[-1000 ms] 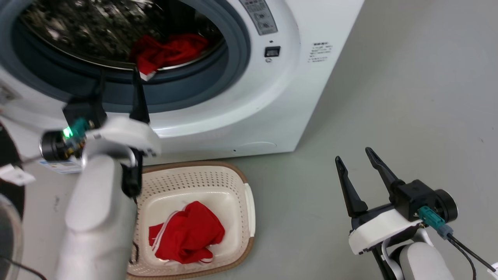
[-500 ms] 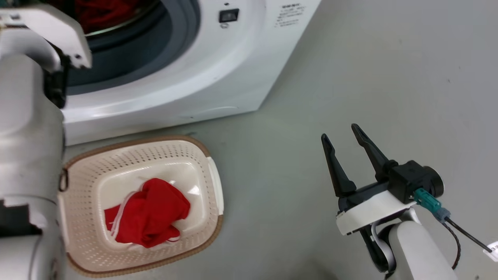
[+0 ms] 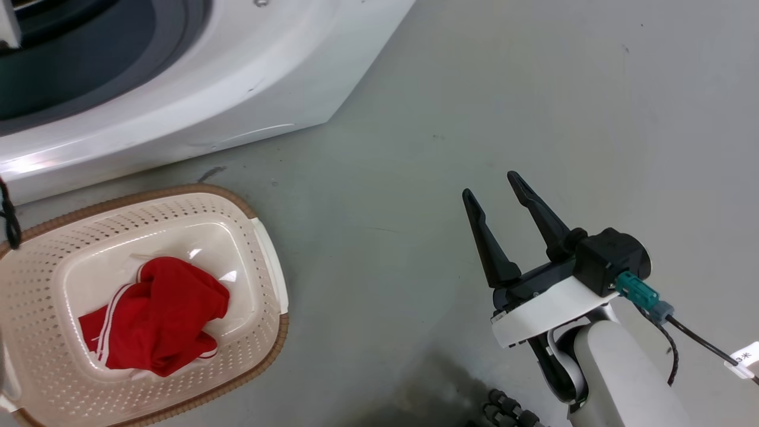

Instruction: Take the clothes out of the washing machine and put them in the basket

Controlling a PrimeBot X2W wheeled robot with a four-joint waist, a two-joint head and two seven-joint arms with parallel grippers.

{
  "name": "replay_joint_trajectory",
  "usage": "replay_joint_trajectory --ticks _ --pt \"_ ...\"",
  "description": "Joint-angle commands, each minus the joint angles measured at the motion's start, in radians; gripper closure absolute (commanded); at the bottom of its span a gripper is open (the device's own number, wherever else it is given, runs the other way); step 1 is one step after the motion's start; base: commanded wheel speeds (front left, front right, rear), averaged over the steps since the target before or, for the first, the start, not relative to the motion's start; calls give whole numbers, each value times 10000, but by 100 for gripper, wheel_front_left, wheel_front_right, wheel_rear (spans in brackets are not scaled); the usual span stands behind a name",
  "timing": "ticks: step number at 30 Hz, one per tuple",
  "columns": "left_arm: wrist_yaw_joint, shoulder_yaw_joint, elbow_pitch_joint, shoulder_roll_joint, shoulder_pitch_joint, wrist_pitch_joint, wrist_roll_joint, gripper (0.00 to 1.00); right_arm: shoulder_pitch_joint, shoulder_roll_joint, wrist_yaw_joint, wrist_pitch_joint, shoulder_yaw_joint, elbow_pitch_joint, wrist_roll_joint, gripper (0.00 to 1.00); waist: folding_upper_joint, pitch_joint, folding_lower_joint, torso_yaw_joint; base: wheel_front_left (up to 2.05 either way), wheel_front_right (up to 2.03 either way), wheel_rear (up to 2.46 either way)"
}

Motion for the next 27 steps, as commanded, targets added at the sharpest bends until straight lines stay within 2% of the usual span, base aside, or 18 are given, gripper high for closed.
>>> replay_joint_trajectory --ticks 1,7,11,12,13,14,18,21,27 --pt "-49 -90 37 83 -268 269 98 0 -101 15 -7 -24 46 -49 95 0 0 124 -1 -131 0 0 0" --pt "92 -406 529 229 -751 2273 265 0 -30 15 -7 -24 203 -124 209 0 0 275 -1 -309 0 0 0" --pt "281 -333 675 221 -657 2984 99 0 -7 15 -7 -23 333 -119 287 0 0 315 -1 -376 0 0 0" --pt "330 -334 656 228 -626 3044 74 20 -10 15 -7 -23 342 -114 294 0 0 322 -1 -383 0 0 0" --pt "370 -307 586 219 -587 3009 44 76 -17 15 -7 -23 347 -106 311 0 0 327 -1 -389 0 0 0" --pt "434 -301 527 196 -520 2988 8 100 -24 15 -7 -23 348 -95 315 0 0 326 -1 -391 0 0 0" --pt "676 -269 150 227 -329 2591 -70 100 -99 15 -7 -25 342 -57 297 0 0 270 -1 -372 0 0 0" --pt "868 -260 -368 253 -176 1790 -80 100 -116 15 -7 -24 291 -21 240 0 0 164 -1 -314 0 0 0" --pt "1257 -152 -1298 209 717 -603 -230 100 -6 14 -7 -24 133 107 106 0 0 -379 -1 -77 0 0 0"
